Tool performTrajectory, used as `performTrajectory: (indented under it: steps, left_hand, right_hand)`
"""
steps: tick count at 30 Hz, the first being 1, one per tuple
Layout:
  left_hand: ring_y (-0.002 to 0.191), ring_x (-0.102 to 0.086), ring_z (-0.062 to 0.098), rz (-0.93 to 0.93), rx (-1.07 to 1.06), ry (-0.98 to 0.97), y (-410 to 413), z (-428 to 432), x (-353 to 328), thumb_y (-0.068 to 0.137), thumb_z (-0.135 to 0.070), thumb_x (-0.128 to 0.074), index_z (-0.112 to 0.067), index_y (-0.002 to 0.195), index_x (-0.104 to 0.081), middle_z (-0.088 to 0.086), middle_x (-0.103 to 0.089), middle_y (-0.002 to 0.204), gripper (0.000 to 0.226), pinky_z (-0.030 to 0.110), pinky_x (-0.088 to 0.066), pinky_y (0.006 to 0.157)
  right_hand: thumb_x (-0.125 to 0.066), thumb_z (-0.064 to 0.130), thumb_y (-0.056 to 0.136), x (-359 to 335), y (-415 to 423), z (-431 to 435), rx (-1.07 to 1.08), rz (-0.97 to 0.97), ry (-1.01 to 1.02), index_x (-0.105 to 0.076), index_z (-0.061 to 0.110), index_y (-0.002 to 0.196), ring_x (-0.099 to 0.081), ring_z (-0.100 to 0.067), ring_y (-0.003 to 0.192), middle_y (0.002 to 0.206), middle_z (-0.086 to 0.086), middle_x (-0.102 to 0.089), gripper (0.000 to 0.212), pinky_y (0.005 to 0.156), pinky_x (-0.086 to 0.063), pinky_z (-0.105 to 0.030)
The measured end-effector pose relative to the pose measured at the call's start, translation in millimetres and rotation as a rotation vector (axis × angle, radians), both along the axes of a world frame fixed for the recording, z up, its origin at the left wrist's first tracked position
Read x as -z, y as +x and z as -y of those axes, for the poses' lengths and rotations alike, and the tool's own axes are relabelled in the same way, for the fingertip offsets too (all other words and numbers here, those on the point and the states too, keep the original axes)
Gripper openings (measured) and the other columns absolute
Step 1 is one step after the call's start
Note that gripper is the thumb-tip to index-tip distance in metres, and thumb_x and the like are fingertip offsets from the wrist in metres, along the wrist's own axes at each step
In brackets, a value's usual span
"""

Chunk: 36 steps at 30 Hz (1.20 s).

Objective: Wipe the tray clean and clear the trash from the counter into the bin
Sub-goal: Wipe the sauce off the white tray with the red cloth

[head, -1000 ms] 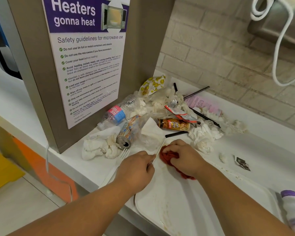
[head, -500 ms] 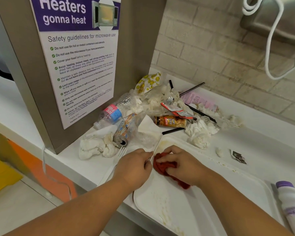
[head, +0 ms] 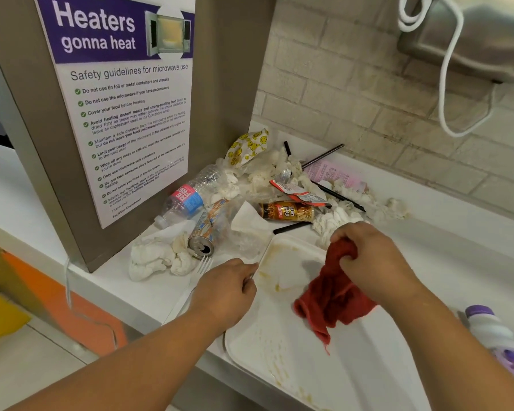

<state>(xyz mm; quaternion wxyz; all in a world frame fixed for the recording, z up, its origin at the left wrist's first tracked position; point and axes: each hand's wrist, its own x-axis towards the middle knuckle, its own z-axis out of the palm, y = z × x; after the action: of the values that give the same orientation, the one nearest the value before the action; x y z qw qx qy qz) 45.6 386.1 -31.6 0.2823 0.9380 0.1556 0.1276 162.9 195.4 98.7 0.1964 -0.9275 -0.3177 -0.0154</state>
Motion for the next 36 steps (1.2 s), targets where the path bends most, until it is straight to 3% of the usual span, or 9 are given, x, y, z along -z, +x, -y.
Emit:
performTrajectory:
  steps: [3,5,8,10,13,18,23,27,36]
  left_hand:
    - [0.085,-0.053,0.009,0.002,-0.001,0.002,0,0,-1,0.091,-0.031,-0.038,-0.044,0.128,-0.051,-0.014,-0.046,0.084,0.041,0.021,-0.035,0.065]
    - [0.088,-0.054,0.009,0.008,0.001,0.0,-1,0,-1,0.091,-0.031,-0.04,-0.043,0.128,-0.052,-0.013,-0.048,0.086,0.041,0.021,-0.034,0.065]
    - [0.092,-0.055,0.01,0.017,-0.01,-0.006,0,0,-1,0.091,-0.031,-0.042,-0.04,0.128,-0.053,-0.012,-0.055,0.095,0.04,0.02,-0.034,0.068]
    - [0.094,-0.056,0.009,0.023,-0.012,0.003,0,0,-1,0.091,-0.031,-0.042,-0.04,0.128,-0.053,-0.012,-0.057,0.098,0.04,0.019,-0.035,0.07]
    - [0.096,-0.056,0.01,0.026,-0.014,-0.015,1,1,0,0.091,-0.031,-0.042,-0.038,0.129,-0.053,-0.012,-0.058,0.101,0.04,0.02,-0.04,0.074]
    - [0.092,-0.056,0.011,0.008,-0.001,-0.012,2,0,0,0.092,-0.031,-0.041,-0.04,0.131,-0.051,-0.011,-0.055,0.093,0.041,0.021,-0.038,0.07]
    - [0.095,-0.056,0.012,0.021,0.0,-0.01,-1,-1,1,0.092,-0.031,-0.041,-0.039,0.131,-0.051,-0.01,-0.057,0.099,0.041,0.024,-0.044,0.075]
    - [0.091,-0.055,0.012,0.015,0.006,0.004,1,-1,2,0.092,-0.031,-0.04,-0.039,0.13,-0.051,-0.01,-0.055,0.095,0.041,0.021,-0.04,0.071]
    - [0.092,-0.055,0.01,0.016,0.003,0.01,1,0,0,0.091,-0.031,-0.041,-0.039,0.13,-0.051,-0.011,-0.055,0.097,0.041,0.019,-0.037,0.07]
  right_hand:
    - [-0.065,0.019,0.082,13,-15,-11,-0.151,-0.164,-0.035,-0.064,0.035,0.112,-0.05,-0.008,0.102,0.111,0.013,-0.056,0.034,0.088,-0.037,-0.019]
    - [-0.059,0.044,0.088,33,-18,-14,-0.183,-0.23,-0.152,-0.058,0.043,0.122,-0.043,-0.011,0.12,0.128,0.014,-0.051,0.035,0.102,-0.035,-0.027]
    - [-0.041,0.065,0.088,68,-29,-18,-0.088,-0.268,-0.359,-0.038,0.047,0.138,-0.013,-0.023,0.143,0.153,0.015,-0.022,0.053,0.116,-0.021,-0.045]
    - [-0.039,0.062,0.09,87,-44,-21,-0.094,-0.204,-0.323,-0.03,0.047,0.142,0.002,-0.026,0.146,0.157,0.016,-0.013,0.055,0.119,-0.011,-0.045]
    - [-0.043,0.049,0.095,102,-48,-19,-0.172,-0.107,-0.193,-0.037,0.045,0.14,0.002,-0.017,0.147,0.154,0.021,-0.019,0.046,0.116,-0.001,-0.032]
    - [-0.046,0.032,0.097,102,-17,-24,-0.098,-0.072,-0.147,-0.044,0.038,0.138,-0.014,-0.017,0.142,0.152,0.018,-0.027,0.042,0.117,-0.012,-0.032]
    - [-0.05,0.016,0.091,106,-42,-23,-0.313,-0.02,-0.098,-0.049,0.041,0.135,-0.025,-0.015,0.126,0.146,0.02,-0.035,0.051,0.11,-0.015,-0.021]
    - [-0.048,0.014,0.091,104,-23,-34,-0.222,-0.024,-0.101,-0.048,0.043,0.134,-0.026,-0.012,0.12,0.144,0.021,-0.035,0.052,0.108,-0.019,-0.019]
    - [-0.044,0.017,0.092,101,-28,-52,-0.185,-0.023,-0.191,-0.043,0.037,0.14,-0.029,-0.021,0.119,0.145,0.011,-0.034,0.052,0.107,-0.032,-0.031]
